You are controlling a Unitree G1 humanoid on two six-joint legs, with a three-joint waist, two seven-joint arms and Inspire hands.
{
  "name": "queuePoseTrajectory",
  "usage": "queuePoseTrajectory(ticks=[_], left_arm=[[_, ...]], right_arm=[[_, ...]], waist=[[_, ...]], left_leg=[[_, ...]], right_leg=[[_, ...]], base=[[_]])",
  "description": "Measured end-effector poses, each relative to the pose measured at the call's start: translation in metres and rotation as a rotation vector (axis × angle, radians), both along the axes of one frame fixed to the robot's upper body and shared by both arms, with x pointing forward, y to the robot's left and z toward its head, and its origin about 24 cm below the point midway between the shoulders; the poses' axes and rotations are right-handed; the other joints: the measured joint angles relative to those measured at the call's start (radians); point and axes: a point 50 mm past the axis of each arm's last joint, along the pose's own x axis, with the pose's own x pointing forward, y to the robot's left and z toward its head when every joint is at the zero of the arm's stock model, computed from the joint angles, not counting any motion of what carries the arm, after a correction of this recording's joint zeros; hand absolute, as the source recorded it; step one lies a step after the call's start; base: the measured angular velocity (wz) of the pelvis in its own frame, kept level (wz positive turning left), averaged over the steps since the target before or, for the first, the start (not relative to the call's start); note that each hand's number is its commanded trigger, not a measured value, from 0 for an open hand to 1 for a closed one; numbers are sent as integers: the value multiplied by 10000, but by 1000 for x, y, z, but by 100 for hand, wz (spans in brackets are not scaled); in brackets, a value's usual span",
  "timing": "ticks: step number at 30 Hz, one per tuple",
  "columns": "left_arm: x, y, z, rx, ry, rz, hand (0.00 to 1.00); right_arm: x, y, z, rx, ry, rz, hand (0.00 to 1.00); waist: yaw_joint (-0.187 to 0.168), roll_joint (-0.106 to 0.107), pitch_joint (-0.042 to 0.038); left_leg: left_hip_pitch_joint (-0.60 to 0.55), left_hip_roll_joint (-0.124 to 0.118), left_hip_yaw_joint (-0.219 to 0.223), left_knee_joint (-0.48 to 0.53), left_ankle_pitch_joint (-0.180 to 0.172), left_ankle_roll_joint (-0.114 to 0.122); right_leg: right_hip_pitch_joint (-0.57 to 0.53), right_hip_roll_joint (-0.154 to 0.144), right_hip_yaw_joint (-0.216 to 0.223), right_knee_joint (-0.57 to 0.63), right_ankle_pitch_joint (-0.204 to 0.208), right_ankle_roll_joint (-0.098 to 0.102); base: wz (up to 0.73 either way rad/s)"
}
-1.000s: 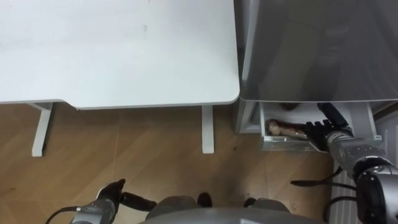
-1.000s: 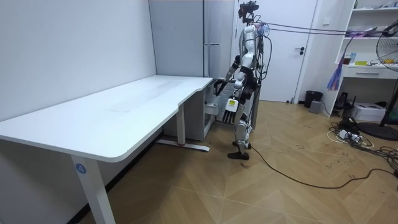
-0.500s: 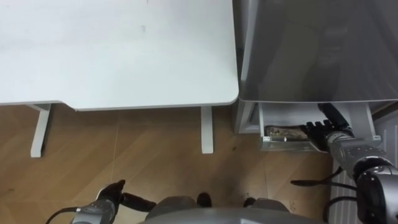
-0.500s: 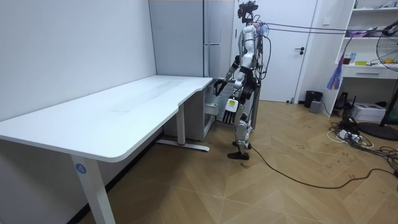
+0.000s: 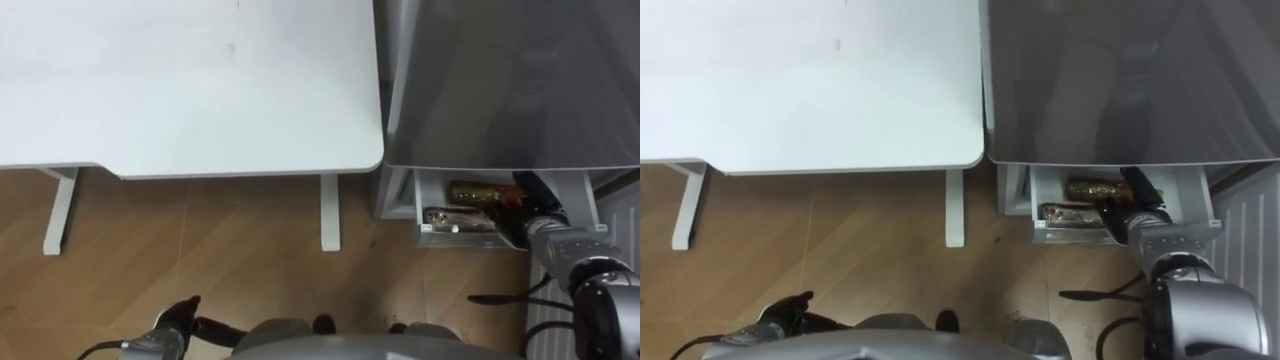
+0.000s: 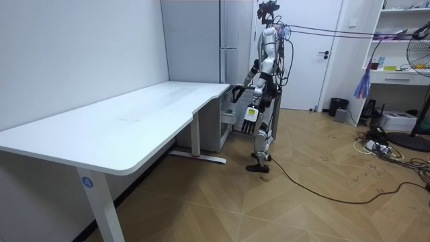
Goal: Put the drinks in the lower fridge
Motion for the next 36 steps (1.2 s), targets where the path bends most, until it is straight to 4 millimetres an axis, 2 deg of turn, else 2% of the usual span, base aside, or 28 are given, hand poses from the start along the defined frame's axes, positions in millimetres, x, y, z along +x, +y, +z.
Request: queuePoseTrajectory(ticks=[9,12,17,24,31,36], left_arm=[[-4,0,0,-25,-205,-59,0],[-3,0,0,-44,-319,-51,0],[-5,1,0,86,-512,89,0],[-2,1,1,256,-651,131,0],[-11,2,0,295,-534,252,0],[-23,7,0,506,-412,887,0]], right_arm=[[-16,-6,-6,-464,-232,-125,0],[-23,-6,-8,-571,-289,-141,0],[-46,3,-23,-301,17,-305,0],[-76,9,-37,-32,541,-502,0],[-89,9,-40,-18,824,-599,0],[-93,9,-42,45,893,-787,0]], waist=[[63,-53,-17],[21,-100,-47],[-128,-272,-42],[-163,-341,-62],[-194,-362,-156],[-264,-476,-108]], left_leg=[[163,1,37,-213,-2,-9],[187,7,37,-275,-5,-13],[277,5,38,-354,-18,-31],[328,5,38,-357,-33,-40],[394,6,45,-356,-34,-42],[731,8,33,-467,-61,-65]], right_leg=[[127,42,72,-209,57,5],[178,62,63,-349,92,9],[267,61,23,-373,92,11],[294,62,67,-343,92,10],[353,74,97,-351,92,10],[748,96,98,-492,92,11]], base=[[-2],[0],[0],[-1],[0],[0]])
